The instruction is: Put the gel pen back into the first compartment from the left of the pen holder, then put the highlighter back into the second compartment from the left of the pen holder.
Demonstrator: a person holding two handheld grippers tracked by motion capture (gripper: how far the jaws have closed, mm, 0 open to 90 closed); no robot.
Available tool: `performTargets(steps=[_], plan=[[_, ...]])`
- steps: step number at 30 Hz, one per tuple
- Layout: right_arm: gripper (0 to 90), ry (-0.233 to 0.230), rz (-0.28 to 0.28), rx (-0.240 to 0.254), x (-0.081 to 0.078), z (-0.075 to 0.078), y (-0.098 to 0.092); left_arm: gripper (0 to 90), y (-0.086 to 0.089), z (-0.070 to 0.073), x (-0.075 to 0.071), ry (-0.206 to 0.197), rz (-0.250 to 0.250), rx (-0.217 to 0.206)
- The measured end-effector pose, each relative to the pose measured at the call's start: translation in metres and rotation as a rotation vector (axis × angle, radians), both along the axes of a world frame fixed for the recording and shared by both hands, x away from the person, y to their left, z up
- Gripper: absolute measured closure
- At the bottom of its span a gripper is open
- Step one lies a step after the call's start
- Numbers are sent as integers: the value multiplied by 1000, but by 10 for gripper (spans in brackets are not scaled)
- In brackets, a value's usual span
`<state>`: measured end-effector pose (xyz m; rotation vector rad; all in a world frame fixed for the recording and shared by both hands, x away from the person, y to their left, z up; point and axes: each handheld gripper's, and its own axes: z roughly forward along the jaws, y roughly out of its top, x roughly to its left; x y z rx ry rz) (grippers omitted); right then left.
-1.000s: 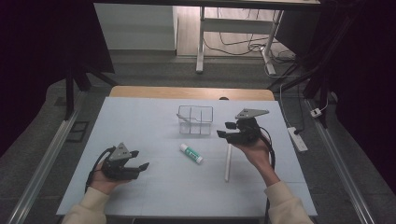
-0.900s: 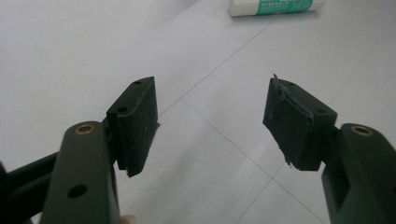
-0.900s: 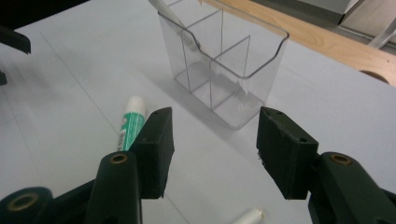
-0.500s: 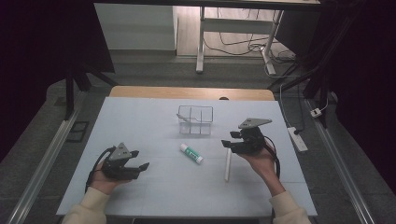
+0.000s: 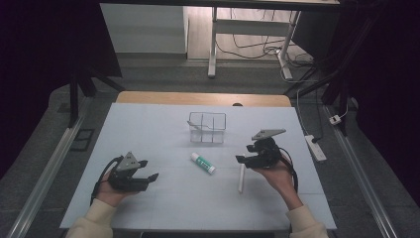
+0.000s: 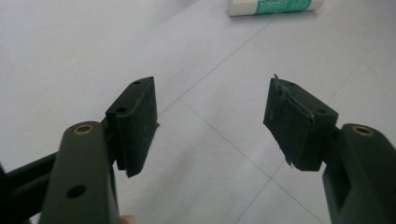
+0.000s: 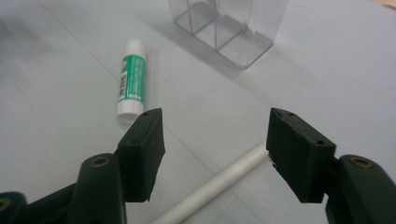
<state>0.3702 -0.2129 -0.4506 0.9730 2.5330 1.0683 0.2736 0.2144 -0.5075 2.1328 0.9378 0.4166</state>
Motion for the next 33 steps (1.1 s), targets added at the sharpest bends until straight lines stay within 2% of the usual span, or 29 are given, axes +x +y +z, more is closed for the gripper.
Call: performTargets(steps=[6, 11, 16, 19, 21, 33], plan=[[337, 4, -16, -24, 0, -4, 1, 350, 0, 0, 0, 1, -1, 1], [318, 1, -27, -13, 1, -4, 1, 350, 0, 0, 0, -1, -2, 3], [301, -13, -29, -23, 0, -6, 2, 350, 0, 0, 0, -3, -1, 3], [311, -16, -37, -53, -1, -8, 3, 349, 0, 0, 0, -2, -2, 5], [312, 9, -47, -65, 0, -10, 5, 349, 0, 0, 0, -3, -2, 5], [361, 55, -111, -156, 8, -25, 13, 348, 0, 0, 0, -3, -2, 5]])
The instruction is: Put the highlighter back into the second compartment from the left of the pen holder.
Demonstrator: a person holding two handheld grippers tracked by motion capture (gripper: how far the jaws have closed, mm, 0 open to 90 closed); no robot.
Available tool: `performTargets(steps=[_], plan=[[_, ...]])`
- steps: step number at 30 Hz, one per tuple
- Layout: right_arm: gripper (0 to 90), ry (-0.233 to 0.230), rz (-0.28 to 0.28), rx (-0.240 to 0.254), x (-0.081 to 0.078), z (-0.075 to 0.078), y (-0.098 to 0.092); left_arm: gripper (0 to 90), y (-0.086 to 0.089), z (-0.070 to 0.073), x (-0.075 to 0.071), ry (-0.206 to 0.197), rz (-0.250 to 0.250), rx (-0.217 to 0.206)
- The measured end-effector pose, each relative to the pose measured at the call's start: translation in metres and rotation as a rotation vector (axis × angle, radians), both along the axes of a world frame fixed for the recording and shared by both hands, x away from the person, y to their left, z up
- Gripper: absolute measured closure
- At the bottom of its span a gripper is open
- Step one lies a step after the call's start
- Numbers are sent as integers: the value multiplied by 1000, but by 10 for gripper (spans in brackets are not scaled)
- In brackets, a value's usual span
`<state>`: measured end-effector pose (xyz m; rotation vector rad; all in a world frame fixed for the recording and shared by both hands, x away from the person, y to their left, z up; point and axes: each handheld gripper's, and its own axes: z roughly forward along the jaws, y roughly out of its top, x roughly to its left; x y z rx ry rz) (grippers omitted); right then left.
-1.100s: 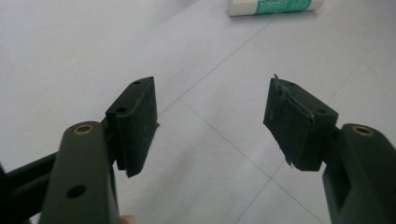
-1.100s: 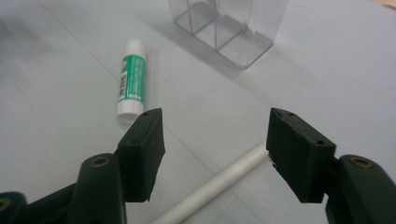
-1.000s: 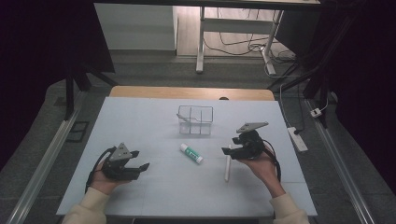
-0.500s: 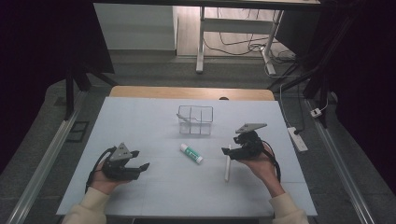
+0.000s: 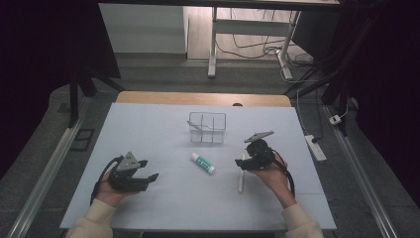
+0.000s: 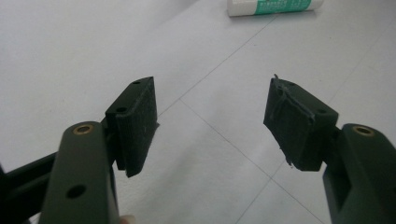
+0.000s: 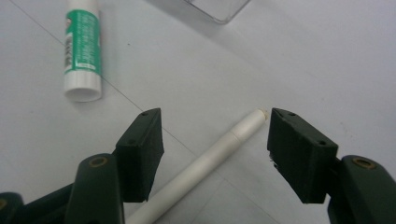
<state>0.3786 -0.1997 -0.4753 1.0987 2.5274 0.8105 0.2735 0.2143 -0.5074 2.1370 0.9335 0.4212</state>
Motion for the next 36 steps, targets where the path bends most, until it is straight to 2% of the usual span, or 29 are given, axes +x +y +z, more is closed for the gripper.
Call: performTargets(steps=[8, 20, 25, 29, 36], plan=[[383, 33, -52, -17, 9, -11, 0, 348, 0, 0, 0, 0, 0, 2], [440, 88, -79, -34, 20, -26, 6, 346, 0, 0, 0, -1, 0, 4], [504, 96, -80, -65, 21, -30, 10, 346, 0, -1, 0, 0, 0, 5], [552, 84, -76, -104, 21, -30, 15, 346, 0, -1, 0, 1, 1, 5], [768, 107, -50, -126, 22, -27, 21, 346, 0, -1, 0, 1, 0, 8]])
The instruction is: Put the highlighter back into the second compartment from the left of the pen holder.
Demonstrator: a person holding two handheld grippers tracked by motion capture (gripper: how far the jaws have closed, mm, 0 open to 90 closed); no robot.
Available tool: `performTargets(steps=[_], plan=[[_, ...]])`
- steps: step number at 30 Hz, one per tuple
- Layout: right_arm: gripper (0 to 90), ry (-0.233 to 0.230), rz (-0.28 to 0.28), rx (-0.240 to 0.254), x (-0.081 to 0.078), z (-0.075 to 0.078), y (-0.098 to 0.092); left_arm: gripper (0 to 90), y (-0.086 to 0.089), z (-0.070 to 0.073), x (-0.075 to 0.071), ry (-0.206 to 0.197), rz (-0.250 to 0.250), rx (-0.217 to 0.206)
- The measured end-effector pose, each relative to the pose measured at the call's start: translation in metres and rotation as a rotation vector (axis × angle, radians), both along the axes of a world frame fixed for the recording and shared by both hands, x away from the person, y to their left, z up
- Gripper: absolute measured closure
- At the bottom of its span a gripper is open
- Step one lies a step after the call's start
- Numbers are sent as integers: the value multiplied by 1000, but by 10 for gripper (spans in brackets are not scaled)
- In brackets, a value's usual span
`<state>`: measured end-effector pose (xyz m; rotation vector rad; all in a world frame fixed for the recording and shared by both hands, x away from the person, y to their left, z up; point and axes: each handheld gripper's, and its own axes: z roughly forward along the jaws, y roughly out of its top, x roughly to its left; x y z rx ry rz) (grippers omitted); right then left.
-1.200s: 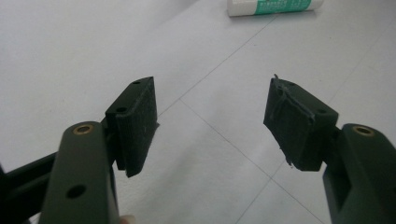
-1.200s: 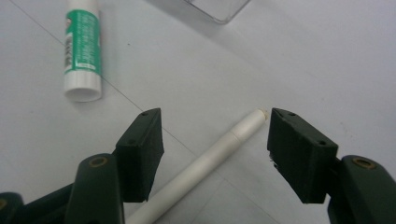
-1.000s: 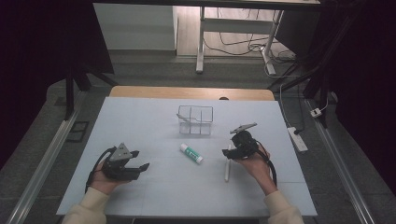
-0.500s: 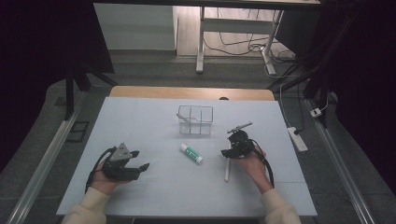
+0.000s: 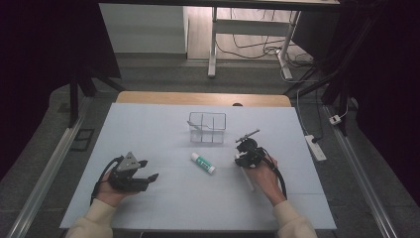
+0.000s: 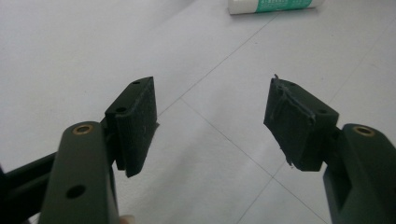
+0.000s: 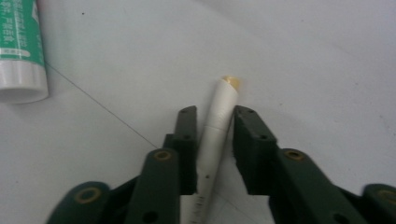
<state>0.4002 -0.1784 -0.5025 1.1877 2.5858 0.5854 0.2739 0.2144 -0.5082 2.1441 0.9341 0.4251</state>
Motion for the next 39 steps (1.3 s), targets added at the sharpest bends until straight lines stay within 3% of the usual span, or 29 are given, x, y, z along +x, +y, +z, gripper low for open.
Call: performTargets(steps=[9, 15, 39], plan=[[782, 1, 18, -1, 0, 0, 0, 347, 0, 0, 0, -2, 1, 1], [784, -10, 39, 26, 0, 3, -3, 346, 1, 0, 0, -3, 3, -2], [785, -130, 41, 265, -9, 48, -28, 347, 3, 1, 0, -6, 9, -6]])
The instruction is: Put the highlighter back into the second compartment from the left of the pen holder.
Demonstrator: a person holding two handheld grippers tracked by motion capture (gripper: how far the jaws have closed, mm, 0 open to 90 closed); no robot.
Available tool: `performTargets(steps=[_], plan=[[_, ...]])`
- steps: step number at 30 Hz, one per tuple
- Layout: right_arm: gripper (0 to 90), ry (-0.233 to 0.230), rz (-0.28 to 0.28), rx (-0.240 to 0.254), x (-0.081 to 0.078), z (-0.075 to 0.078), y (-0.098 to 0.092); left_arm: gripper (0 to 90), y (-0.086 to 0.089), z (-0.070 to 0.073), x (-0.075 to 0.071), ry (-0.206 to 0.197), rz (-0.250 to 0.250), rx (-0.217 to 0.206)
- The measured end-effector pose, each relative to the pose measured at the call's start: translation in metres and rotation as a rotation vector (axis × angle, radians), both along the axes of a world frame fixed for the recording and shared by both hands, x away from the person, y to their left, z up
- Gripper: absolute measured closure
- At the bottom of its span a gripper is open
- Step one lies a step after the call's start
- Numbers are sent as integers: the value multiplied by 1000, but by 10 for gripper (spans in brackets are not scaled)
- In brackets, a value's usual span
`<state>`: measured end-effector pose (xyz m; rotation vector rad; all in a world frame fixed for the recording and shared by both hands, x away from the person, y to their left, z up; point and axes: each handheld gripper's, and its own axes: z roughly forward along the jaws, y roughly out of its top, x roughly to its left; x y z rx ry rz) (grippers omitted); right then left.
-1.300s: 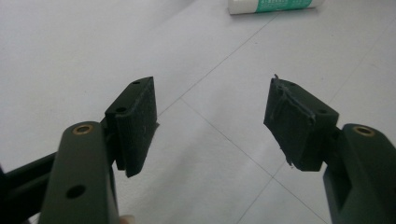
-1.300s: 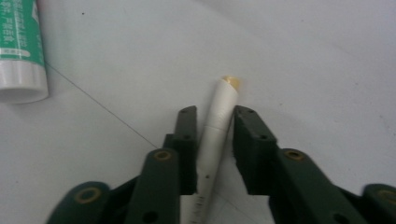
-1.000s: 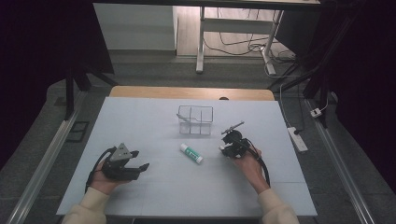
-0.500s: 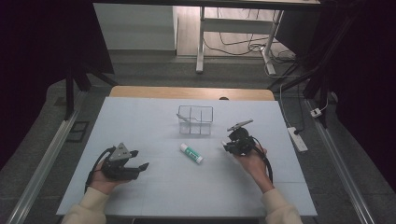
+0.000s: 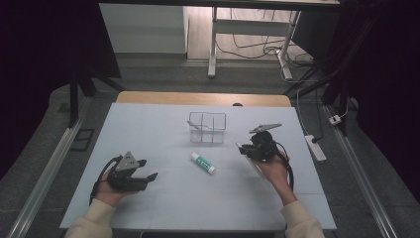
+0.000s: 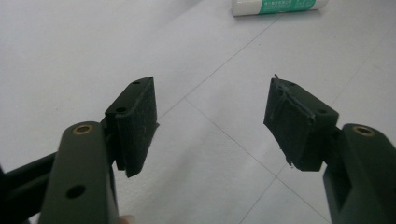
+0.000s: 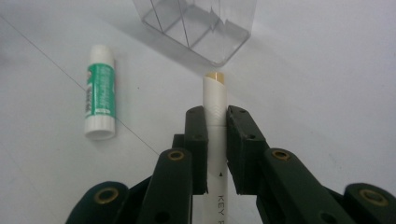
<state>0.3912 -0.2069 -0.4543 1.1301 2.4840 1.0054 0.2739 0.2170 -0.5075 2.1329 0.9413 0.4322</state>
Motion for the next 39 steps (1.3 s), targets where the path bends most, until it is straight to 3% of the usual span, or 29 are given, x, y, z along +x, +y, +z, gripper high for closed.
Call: performTargets(steps=[9, 20, 39], plan=[[784, -61, 4, 81, -4, 10, -3, 347, 0, 0, 0, -2, 0, -2], [784, -114, 16, 143, -5, 19, -1, 346, 1, 0, 0, 3, 3, -2], [783, -213, 30, 256, 2, 36, 16, 346, 1, 0, 0, 3, 2, -1]])
